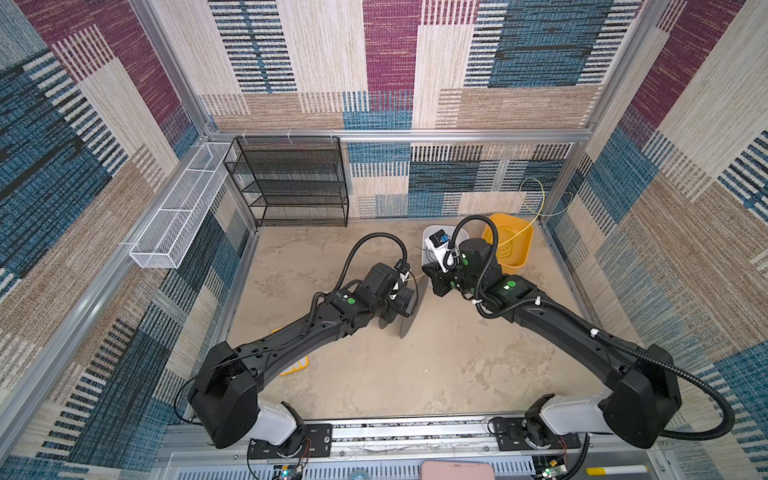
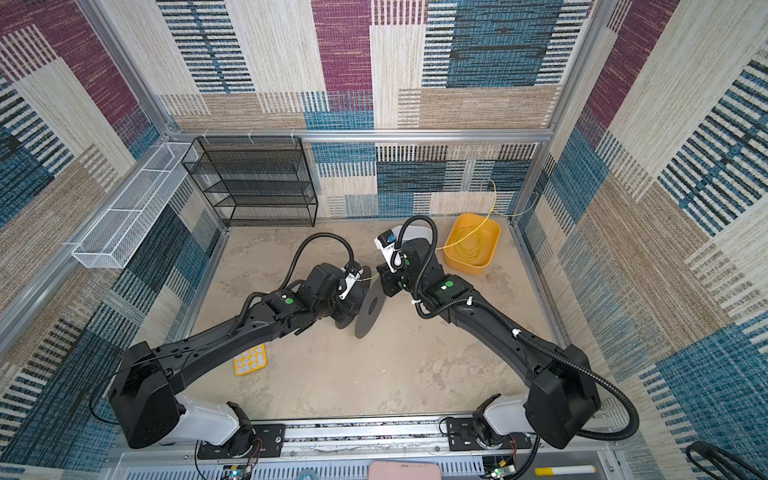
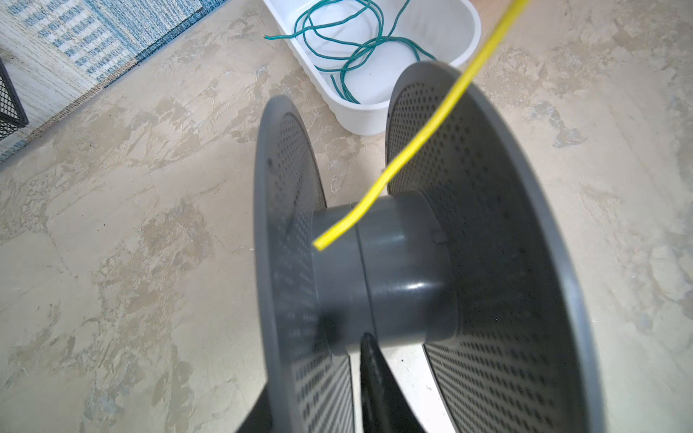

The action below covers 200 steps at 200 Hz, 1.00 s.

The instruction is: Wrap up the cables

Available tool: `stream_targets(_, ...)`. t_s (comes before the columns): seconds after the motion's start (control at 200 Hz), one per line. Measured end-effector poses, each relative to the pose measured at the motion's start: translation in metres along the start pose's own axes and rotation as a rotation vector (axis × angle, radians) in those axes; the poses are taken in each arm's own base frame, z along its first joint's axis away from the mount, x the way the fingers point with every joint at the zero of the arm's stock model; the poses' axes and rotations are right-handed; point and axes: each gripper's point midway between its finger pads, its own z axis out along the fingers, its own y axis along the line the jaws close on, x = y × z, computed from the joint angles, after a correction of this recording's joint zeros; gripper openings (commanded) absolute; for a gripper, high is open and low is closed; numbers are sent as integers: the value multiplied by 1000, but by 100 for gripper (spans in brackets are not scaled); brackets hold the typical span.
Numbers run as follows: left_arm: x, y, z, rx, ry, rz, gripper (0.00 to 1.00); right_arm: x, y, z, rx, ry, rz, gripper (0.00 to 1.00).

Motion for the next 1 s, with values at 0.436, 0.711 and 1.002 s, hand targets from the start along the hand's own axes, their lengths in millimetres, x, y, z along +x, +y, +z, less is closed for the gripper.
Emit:
stream_targets(0.436,-2,2,0,16,-54,27,34,14,4,27,-49,67,-18,0)
stream_targets(0.711,-5,4,-1,61,-90,28,34,17,11,27,-95,69,-42,0)
stream_targets(1.002,-9,2,4,125,-107,30,33,14,20,31,-154,66,-84,0)
